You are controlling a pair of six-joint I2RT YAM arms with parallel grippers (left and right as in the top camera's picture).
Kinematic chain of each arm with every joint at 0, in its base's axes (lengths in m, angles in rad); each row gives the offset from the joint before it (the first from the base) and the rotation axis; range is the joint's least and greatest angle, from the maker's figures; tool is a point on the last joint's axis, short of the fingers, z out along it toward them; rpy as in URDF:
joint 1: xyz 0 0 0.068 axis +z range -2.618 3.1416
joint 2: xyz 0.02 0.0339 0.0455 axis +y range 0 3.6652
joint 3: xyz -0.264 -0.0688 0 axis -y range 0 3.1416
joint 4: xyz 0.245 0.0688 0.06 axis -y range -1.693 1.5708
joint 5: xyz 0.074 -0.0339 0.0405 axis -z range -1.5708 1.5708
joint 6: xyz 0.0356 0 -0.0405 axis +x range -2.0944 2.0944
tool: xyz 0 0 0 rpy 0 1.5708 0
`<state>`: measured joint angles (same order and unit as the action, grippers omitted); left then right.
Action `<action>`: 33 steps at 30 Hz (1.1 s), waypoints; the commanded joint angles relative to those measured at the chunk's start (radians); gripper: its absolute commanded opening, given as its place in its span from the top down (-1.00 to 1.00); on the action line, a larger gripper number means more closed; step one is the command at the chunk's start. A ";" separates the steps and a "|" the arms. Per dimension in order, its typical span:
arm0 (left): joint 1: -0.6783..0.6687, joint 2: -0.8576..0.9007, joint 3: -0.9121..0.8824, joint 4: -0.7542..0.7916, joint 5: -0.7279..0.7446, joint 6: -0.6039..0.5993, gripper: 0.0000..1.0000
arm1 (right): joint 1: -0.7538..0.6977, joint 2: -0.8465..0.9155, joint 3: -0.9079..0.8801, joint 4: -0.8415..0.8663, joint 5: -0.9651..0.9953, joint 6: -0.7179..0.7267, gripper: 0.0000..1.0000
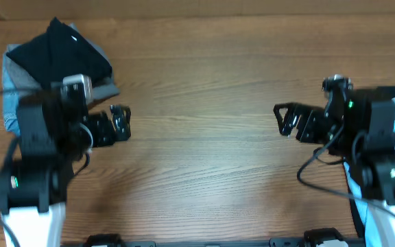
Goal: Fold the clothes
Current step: 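Reach the right gripper to the light-blue t-shirt and grasp it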
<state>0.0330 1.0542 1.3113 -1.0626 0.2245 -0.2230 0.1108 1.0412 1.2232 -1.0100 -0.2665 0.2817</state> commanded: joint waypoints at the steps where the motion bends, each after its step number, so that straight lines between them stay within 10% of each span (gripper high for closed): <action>1: -0.004 0.178 0.177 -0.122 0.041 0.002 -1.00 | -0.008 0.079 0.113 -0.038 -0.014 -0.070 -1.00; 7: -0.015 0.286 0.202 -0.158 0.196 0.082 -1.00 | -0.108 0.204 0.114 -0.108 0.143 0.059 -1.00; 18: -0.067 0.298 0.202 -0.220 0.105 0.096 -1.00 | -0.734 0.486 0.114 -0.049 0.105 0.116 -0.77; 33: -0.067 0.298 0.202 -0.244 0.105 0.096 -1.00 | -0.847 0.809 0.113 -0.008 0.313 0.218 -0.86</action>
<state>-0.0269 1.3514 1.4857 -1.3033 0.3363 -0.1497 -0.6796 1.8370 1.3190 -1.0069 -0.0044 0.4522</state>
